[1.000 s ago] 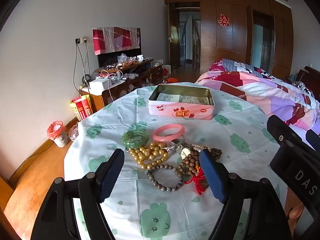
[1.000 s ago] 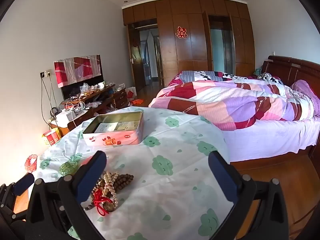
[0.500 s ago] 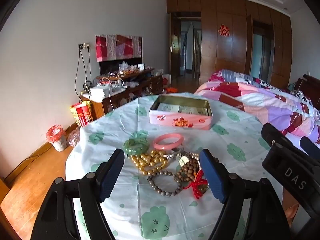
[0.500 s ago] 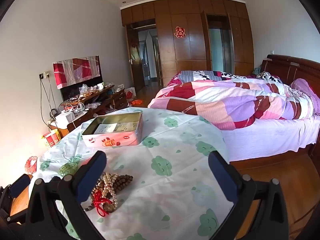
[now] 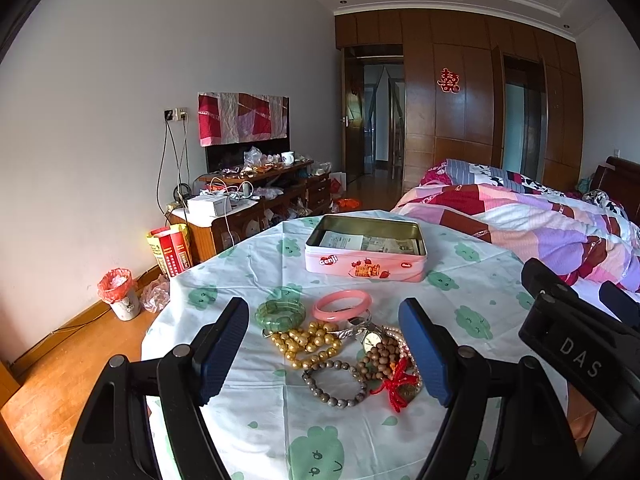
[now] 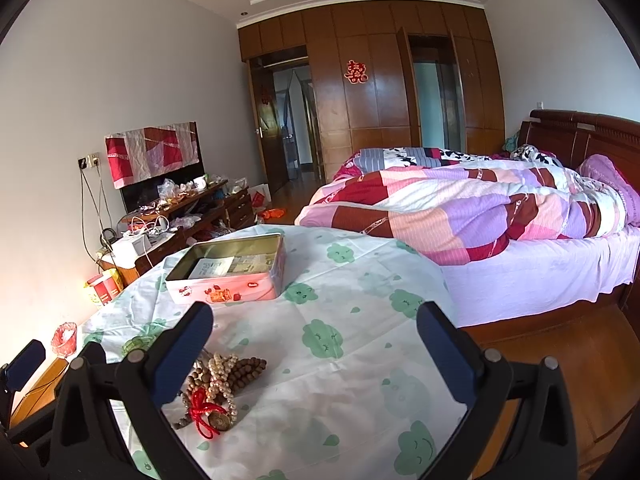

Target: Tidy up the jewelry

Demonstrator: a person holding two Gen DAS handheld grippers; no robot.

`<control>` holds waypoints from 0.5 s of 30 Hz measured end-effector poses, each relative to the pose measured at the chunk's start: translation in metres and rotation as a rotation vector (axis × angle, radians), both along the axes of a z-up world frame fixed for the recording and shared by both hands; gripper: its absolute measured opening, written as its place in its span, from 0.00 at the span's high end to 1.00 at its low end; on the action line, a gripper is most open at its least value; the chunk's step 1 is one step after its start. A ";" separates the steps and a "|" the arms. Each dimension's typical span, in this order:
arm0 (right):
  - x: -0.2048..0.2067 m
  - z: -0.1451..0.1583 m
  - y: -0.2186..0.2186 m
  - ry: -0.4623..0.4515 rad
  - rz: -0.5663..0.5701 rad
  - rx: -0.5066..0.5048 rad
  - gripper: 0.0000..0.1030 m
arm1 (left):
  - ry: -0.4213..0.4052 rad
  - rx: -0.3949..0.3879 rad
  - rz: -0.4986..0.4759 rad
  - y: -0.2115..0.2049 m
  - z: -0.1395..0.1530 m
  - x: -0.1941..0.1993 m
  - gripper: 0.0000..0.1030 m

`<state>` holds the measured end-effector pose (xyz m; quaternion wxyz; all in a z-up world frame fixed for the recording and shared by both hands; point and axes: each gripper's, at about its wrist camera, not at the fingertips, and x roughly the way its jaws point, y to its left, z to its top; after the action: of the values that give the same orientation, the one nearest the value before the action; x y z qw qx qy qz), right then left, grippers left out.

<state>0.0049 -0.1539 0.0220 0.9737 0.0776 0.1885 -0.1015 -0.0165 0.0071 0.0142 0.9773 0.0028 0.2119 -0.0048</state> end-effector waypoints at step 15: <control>-0.001 -0.001 -0.001 0.003 0.003 0.003 0.00 | 0.006 0.000 0.002 -0.002 -0.004 0.000 0.25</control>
<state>0.0041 -0.1553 0.0209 0.9734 0.0785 0.1904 -0.1000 -0.0168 0.0052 0.0105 0.9766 0.0024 0.2150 -0.0039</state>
